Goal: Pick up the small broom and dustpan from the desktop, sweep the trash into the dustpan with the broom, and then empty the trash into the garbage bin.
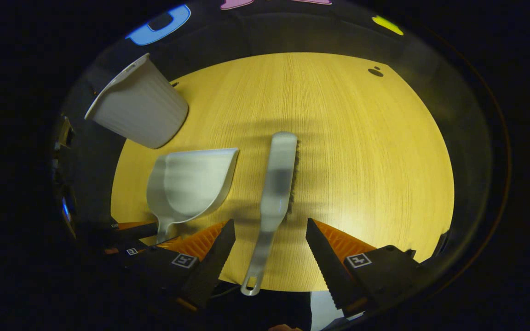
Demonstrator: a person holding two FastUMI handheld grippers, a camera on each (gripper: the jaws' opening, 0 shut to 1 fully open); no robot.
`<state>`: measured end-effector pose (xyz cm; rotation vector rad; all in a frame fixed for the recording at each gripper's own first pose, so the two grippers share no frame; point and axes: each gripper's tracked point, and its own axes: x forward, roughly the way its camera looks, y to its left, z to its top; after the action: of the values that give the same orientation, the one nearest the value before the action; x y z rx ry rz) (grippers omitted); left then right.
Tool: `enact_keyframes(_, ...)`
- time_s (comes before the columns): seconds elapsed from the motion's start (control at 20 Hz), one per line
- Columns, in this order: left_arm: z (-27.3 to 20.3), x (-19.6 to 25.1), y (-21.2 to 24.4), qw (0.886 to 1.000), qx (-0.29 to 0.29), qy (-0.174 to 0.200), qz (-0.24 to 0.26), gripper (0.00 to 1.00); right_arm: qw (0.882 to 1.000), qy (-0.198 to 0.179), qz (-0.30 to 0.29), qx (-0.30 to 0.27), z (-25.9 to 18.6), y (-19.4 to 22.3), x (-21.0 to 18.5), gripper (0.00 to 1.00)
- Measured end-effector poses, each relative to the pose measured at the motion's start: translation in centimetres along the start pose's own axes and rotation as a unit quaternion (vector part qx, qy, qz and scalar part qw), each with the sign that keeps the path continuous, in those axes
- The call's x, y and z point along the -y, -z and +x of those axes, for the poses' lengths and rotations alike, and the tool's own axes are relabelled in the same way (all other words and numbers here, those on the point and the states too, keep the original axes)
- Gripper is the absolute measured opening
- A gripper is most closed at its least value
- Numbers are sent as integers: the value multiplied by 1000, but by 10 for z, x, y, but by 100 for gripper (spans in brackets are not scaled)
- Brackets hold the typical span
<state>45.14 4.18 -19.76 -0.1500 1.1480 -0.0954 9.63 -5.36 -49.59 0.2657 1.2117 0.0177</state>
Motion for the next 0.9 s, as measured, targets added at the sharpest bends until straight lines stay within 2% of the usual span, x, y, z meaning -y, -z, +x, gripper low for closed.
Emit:
enact_keyframes(0.05, -14, 0, 2, 1000, 13, 6, -8, 85, 1000, 0, 2, 22, -13, -4, -1, 100)
enact_keyframes(0.1, -29, 1, 2, 999, 26, 11, -15, 85, 999, -1, 3, 42, -29, -8, -3, 92)
enact_keyframes(0.15, -45, 2, 3, 999, 40, 18, -19, 84, 998, -4, 3, 65, -48, -13, -9, 100)
enact_keyframes(0.25, -78, 4, -7, 996, 88, 23, -12, 83, 991, -8, -1, 130, -91, -29, -19, 100)
enact_keyframes(0.35, -120, 7, -21, 987, 158, 26, 1, 83, 977, 7, -8, 214, -135, -53, -23, 100)
enact_keyframes(0.4, -144, 10, -29, 980, 199, 26, 4, 83, 963, 17, -7, 268, -161, -69, -25, 89)
enact_keyframes(0.45, -169, 12, -37, 968, 248, 26, 9, 83, 949, 19, -11, 316, -181, -82, -31, 89)
enact_keyframes(0.5, -187, 12, -41, 955, 295, 25, 16, 83, 932, 22, -17, 362, -203, -93, -37, 99)
enact_keyframes(0.6, -232, 9, -48, 927, 373, 3, 32, 83, 897, 32, -28, 440, -241, -103, -48, 99)
enact_keyframes(0.7, -260, 9, -40, 899, 435, -12, 44, 83, 868, 32, -44, 494, -271, -104, -61, 99)
enact_keyframes(0.9, -307, 12, -7, 841, 537, -26, 63, 83, 835, 9, -67, 546, -309, -102, -98, 99)
